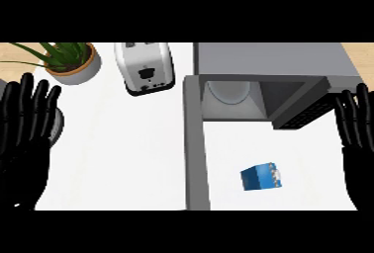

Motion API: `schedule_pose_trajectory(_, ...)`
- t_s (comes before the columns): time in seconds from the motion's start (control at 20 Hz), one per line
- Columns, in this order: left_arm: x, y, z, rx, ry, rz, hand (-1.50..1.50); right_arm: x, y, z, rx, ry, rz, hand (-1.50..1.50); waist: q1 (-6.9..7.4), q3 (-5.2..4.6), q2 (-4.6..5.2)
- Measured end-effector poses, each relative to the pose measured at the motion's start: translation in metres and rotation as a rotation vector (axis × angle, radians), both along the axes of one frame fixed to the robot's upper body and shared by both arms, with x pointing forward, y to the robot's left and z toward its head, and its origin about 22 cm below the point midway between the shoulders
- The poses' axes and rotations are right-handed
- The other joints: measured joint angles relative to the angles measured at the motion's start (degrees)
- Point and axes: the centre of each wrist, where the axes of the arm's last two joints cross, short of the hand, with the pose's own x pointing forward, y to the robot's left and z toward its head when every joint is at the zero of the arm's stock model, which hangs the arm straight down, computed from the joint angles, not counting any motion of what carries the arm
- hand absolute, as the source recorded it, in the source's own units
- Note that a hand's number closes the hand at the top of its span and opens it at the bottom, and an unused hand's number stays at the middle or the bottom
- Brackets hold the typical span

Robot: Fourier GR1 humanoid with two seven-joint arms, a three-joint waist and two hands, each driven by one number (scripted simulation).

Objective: Pick up the milk, place it into the microwave and close the microwave

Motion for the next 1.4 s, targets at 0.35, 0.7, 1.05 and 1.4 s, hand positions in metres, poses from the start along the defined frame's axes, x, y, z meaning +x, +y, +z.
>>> schedule_pose_trajectory(0.35,0.013,0.031,-0.006,-0.001,0.07,0.025,-1.5,-0.017,0.048,0.003,-0.008,0.025,-0.133,-1.5,0.34,1.76,-0.62)
schedule_pose_trajectory(0.7,-0.004,0.047,-0.017,-0.063,0.182,0.033,-1.5,-0.048,0.114,-0.003,0.113,0.063,-0.081,-1.5,0.69,2.12,-0.83)
schedule_pose_trajectory(1.05,-0.032,0.057,-0.027,-0.079,0.206,0.032,-1.5,-0.061,0.146,-0.009,0.129,0.052,-0.145,-1.5,0.69,2.19,-0.84)
schedule_pose_trajectory(1.4,-0.059,0.056,-0.033,-0.077,0.212,0.031,-1.5,-0.061,0.142,-0.015,0.12,0.034,-0.288,-1.5,0.67,2.21,-0.86)
